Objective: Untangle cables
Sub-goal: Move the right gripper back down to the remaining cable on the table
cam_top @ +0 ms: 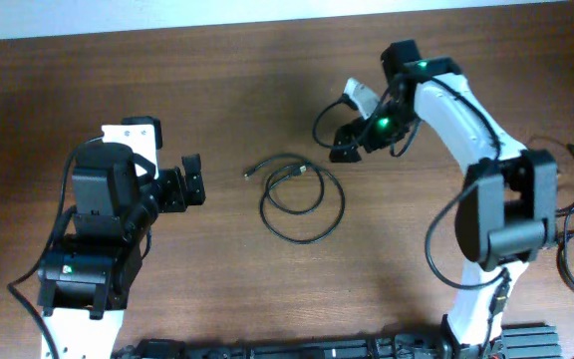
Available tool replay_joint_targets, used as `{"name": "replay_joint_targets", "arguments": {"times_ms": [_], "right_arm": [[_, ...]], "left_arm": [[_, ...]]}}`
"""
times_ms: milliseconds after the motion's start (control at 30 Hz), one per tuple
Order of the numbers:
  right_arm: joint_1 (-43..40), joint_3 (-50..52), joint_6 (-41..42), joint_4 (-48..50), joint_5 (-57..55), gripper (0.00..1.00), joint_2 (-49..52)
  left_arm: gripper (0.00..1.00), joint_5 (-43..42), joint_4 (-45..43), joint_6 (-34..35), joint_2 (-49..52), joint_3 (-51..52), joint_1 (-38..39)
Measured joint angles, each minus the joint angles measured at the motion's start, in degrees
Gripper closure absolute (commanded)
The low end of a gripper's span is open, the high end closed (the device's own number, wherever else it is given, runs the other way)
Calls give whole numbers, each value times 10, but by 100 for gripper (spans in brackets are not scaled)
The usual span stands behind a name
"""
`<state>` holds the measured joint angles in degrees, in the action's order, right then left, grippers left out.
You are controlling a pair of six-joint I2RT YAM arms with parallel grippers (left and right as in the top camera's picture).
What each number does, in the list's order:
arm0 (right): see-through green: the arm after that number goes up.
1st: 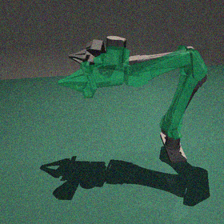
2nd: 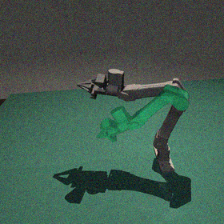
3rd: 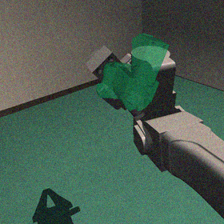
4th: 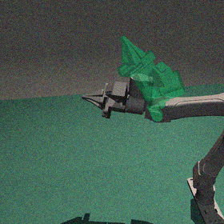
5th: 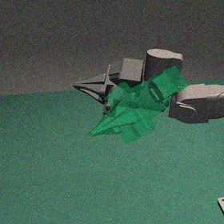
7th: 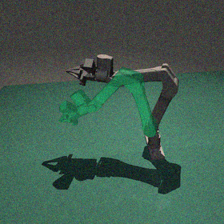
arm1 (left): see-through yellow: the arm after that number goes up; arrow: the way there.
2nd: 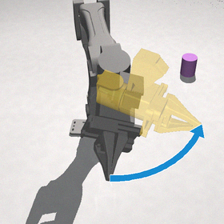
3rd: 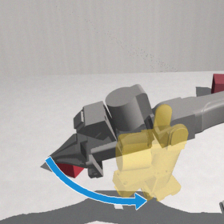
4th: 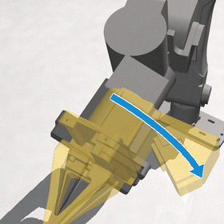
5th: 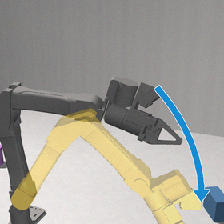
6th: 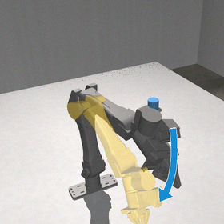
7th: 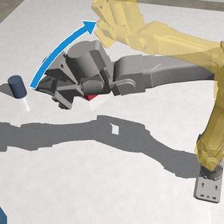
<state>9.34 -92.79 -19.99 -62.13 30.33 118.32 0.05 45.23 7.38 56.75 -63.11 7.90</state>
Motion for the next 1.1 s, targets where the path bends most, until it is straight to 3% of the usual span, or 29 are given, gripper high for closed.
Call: {"name": "replay_joint_targets", "arguments": {"times_ms": [433,667,1100], "right_arm": [[47,4,-15,31,2,2,29],[58,70,-15,97,5,2,29],[57,165,-26,192,162,2,14]], "left_arm": [[1,0,0,0,0,0,0],[1,0,0,0,0,0,0],[1,0,0,0,0,0,0]]}}
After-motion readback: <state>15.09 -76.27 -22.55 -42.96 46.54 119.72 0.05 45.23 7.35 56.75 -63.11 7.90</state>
